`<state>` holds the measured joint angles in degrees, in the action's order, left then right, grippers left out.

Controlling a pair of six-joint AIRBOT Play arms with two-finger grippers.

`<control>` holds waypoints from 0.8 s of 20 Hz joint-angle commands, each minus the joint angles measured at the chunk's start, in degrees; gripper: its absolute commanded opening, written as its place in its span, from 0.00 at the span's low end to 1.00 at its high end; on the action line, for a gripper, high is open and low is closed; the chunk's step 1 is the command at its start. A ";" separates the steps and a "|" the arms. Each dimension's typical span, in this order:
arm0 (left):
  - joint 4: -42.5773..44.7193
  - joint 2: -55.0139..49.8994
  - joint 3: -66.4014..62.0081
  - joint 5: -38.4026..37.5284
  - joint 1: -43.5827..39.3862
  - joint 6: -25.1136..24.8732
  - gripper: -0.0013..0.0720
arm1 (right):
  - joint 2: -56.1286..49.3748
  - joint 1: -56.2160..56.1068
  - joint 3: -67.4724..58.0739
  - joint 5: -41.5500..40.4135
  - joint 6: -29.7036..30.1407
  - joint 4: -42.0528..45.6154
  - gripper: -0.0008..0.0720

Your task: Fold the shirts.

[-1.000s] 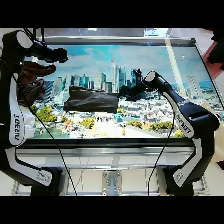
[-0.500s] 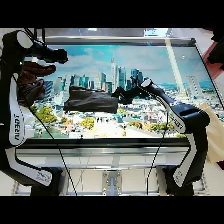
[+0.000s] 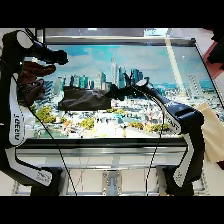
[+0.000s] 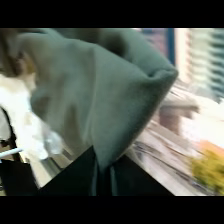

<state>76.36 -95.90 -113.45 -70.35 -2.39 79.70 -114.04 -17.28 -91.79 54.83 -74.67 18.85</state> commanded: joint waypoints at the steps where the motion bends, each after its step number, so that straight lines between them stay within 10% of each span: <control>1: 0.00 0.02 0.00 -0.92 0.04 0.00 0.59 | 2.40 2.69 -4.22 2.56 2.95 0.96 0.06; 16: -5.44 0.00 0.00 -1.01 0.02 0.02 0.59 | 41.86 44.52 -4.02 28.15 -15.98 62.71 0.06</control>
<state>73.76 -95.90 -113.45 -71.44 -2.39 79.72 -77.76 18.65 -96.16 73.91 -88.27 66.81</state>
